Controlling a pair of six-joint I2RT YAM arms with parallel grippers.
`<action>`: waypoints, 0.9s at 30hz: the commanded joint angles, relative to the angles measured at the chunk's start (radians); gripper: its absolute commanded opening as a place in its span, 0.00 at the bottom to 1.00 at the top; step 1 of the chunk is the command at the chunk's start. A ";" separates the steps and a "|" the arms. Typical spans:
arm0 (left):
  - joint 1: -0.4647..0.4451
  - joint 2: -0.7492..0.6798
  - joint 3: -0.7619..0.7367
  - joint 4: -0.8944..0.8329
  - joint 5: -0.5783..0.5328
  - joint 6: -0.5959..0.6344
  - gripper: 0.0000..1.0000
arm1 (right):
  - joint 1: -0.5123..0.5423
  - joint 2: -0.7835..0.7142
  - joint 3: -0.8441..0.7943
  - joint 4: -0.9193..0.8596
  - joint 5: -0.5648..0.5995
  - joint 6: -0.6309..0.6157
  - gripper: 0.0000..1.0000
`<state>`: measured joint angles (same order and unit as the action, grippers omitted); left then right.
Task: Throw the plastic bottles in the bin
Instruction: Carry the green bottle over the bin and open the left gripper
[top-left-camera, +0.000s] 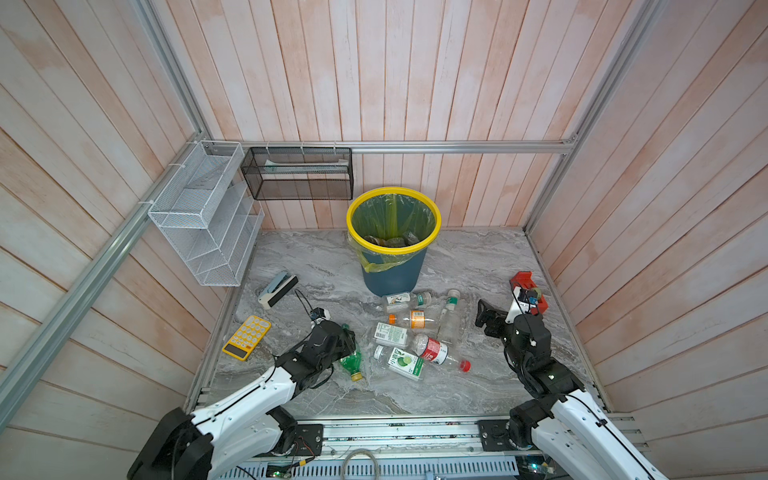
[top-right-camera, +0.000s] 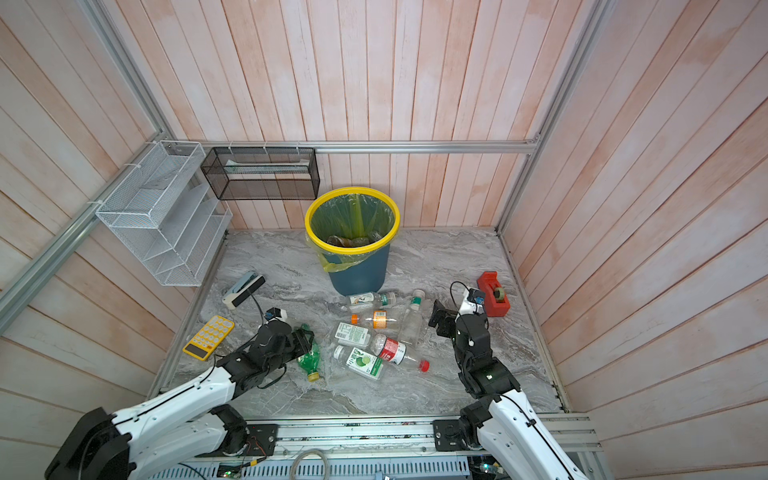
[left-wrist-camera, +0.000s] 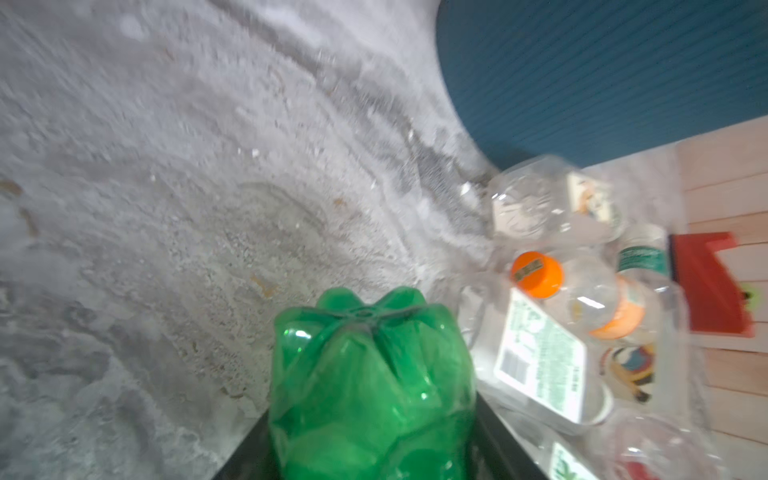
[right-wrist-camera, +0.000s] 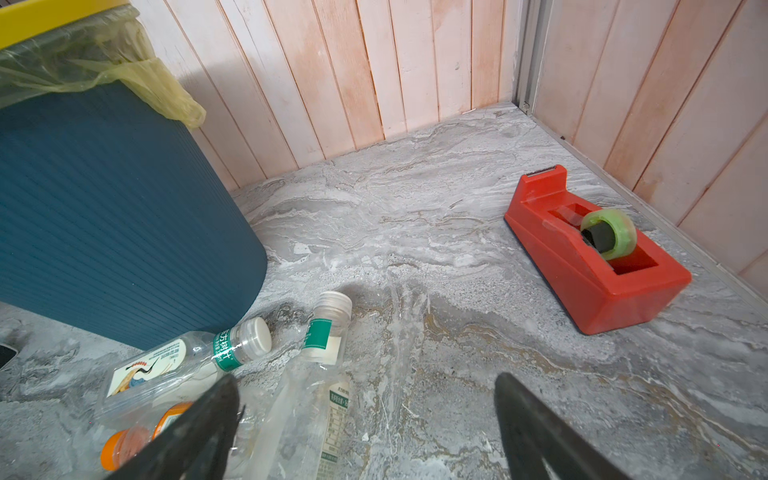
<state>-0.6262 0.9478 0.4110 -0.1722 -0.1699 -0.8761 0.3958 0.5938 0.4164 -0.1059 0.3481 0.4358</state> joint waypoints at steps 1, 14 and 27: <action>0.011 -0.137 0.129 -0.056 -0.145 0.144 0.43 | -0.005 -0.025 -0.022 -0.017 0.035 0.020 0.96; 0.025 0.330 0.989 0.076 0.037 0.706 0.43 | -0.005 -0.163 -0.070 -0.007 -0.286 -0.013 0.94; 0.027 0.549 1.261 -0.033 0.070 0.680 1.00 | -0.005 -0.183 0.016 -0.142 -0.233 -0.031 0.95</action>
<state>-0.5892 1.6672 1.7184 -0.3489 -0.0669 -0.2214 0.3954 0.4164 0.4053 -0.1993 0.0975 0.4145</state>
